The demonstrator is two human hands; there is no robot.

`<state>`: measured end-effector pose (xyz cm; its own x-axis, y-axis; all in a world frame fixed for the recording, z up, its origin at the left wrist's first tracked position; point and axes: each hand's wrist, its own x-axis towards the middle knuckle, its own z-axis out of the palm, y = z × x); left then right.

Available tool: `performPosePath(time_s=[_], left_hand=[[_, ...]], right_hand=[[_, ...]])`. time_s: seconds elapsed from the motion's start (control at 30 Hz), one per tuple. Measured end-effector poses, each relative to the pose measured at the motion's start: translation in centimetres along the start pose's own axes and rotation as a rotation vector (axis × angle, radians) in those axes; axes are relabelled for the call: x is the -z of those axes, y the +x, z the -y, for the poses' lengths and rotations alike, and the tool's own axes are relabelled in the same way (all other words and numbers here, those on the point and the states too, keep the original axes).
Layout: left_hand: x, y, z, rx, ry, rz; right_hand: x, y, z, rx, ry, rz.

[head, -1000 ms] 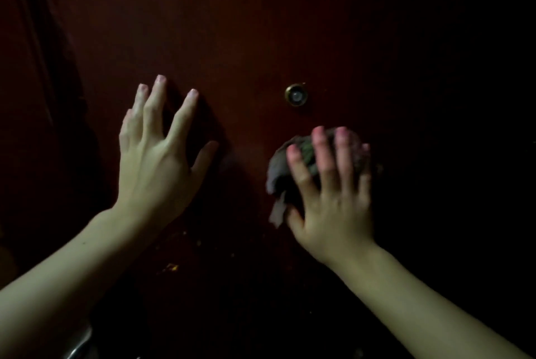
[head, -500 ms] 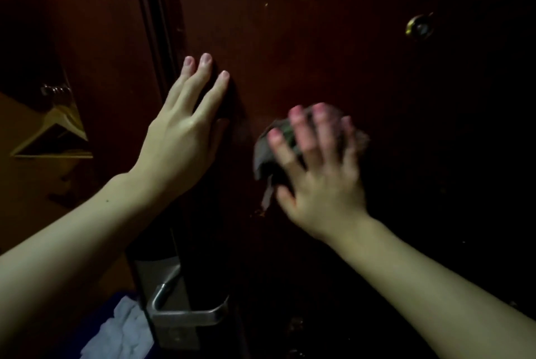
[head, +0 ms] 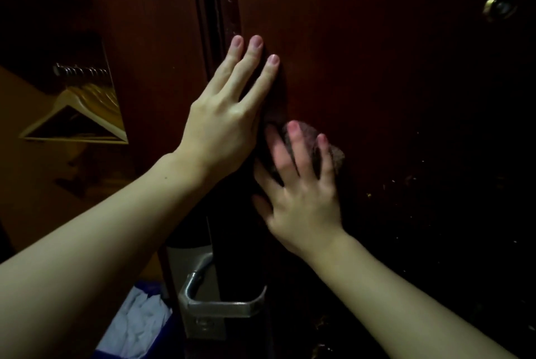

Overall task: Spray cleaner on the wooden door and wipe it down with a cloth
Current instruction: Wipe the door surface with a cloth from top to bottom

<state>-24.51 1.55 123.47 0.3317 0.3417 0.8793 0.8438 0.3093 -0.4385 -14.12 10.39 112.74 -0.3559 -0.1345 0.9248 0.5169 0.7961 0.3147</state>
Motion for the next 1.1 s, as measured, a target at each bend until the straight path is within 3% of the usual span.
performPosePath(time_s=[0.13, 0.27, 0.33, 0.4, 0.53, 0.63, 0.7, 0.8, 0.9, 1.0, 1.1], left_hand=[[-0.1, 0.0, -0.2, -0.023, 0.028, -0.034], [-0.5, 0.1, -1.4, 0.040, 0.032, -0.022], [-0.9, 0.2, -2.0, 0.075, 0.048, -0.016], [-1.3, 0.2, -2.3, 0.081, 0.072, -0.016], [-1.6, 0.0, -1.9, 0.046, 0.116, -0.046], [-1.6, -0.2, -1.8, 0.033, 0.134, -0.045], [-1.6, -0.3, -1.9, 0.044, 0.138, -0.039], [-1.5, -0.2, -2.3, 0.098, 0.121, -0.022], [-1.6, 0.8, -4.3, 0.227, 0.048, -0.019], [-2.0, 2.7, -7.2, 0.194, 0.058, -0.023], [-2.2, 4.9, -9.4, 0.095, 0.032, -0.041]], right_hand=[[0.1, -3.0, -3.6, 0.116, -0.032, 0.007], [1.7, -4.9, -8.3, -0.212, -0.113, 0.017], [2.1, -4.4, -7.2, -0.399, -0.129, -0.006], [1.7, -3.4, -4.5, -0.471, -0.099, -0.015], [0.2, -3.4, -0.6, -0.092, -0.038, 0.064], [0.4, -4.1, -3.5, 0.046, -0.016, 0.032], [1.1, -4.9, -7.3, -0.044, -0.051, 0.010], [2.5, -5.9, -12.6, -0.339, -0.149, 0.013], [3.2, -4.7, -11.8, -0.522, -0.139, -0.007], [2.6, -2.8, -9.0, -0.302, -0.068, 0.003], [2.4, -3.0, -10.6, -0.094, -0.050, 0.003]])
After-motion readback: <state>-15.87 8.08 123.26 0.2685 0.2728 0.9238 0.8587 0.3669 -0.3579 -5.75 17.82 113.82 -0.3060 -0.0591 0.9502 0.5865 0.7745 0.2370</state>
